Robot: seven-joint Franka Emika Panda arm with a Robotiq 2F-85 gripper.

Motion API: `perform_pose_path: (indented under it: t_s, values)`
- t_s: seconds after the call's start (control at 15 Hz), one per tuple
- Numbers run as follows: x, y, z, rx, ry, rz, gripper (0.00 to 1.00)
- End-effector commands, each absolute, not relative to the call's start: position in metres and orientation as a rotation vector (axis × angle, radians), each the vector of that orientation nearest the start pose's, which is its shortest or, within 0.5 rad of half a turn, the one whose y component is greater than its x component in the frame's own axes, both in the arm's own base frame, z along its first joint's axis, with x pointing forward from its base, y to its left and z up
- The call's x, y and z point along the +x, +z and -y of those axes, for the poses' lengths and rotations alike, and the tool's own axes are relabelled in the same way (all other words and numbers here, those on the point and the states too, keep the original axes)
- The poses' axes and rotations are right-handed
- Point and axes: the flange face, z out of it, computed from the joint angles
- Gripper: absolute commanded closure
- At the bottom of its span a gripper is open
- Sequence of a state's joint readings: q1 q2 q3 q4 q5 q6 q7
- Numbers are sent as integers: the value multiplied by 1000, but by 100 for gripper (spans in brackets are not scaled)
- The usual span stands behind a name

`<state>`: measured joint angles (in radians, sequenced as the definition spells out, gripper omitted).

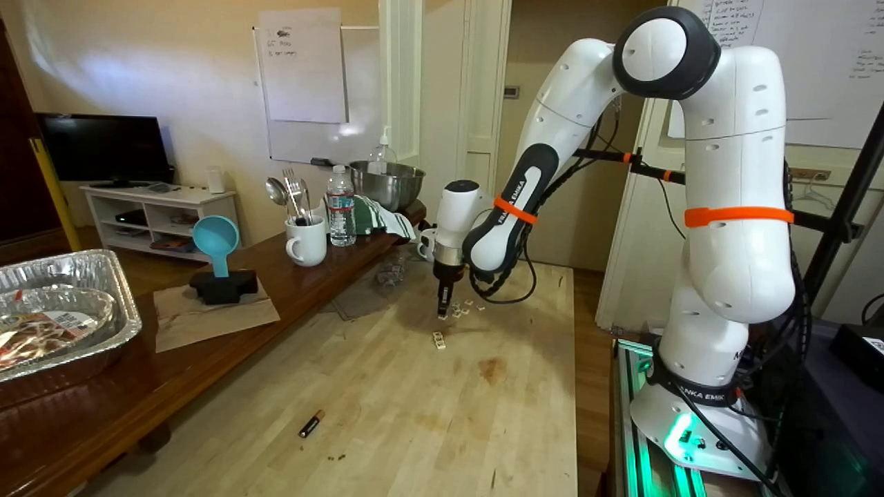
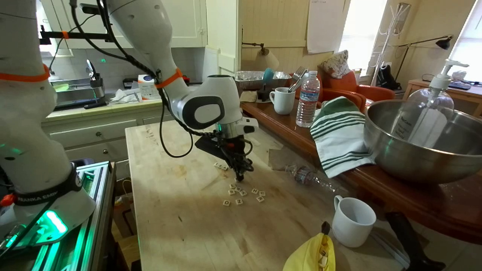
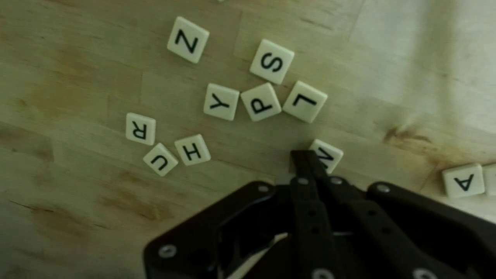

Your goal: Align the blocks on the table

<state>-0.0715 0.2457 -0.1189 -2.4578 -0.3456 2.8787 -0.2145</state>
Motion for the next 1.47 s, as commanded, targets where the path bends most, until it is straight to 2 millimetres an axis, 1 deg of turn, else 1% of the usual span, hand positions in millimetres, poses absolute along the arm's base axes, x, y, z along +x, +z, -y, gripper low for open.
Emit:
perform_pose_path:
  t_s: [0.0, 0.2, 0.67, 1.07, 1.4]
  values:
    - [490, 202, 62, -3238, -175, 536, 100]
    - [489, 202, 55, -3230, -152, 462, 100]
    - [487, 202, 43, -3222, -100, 228, 100]
    - [488, 203, 37, -3199, -81, 21, 100]
    - [489, 204, 37, -3188, -80, -147, 100]
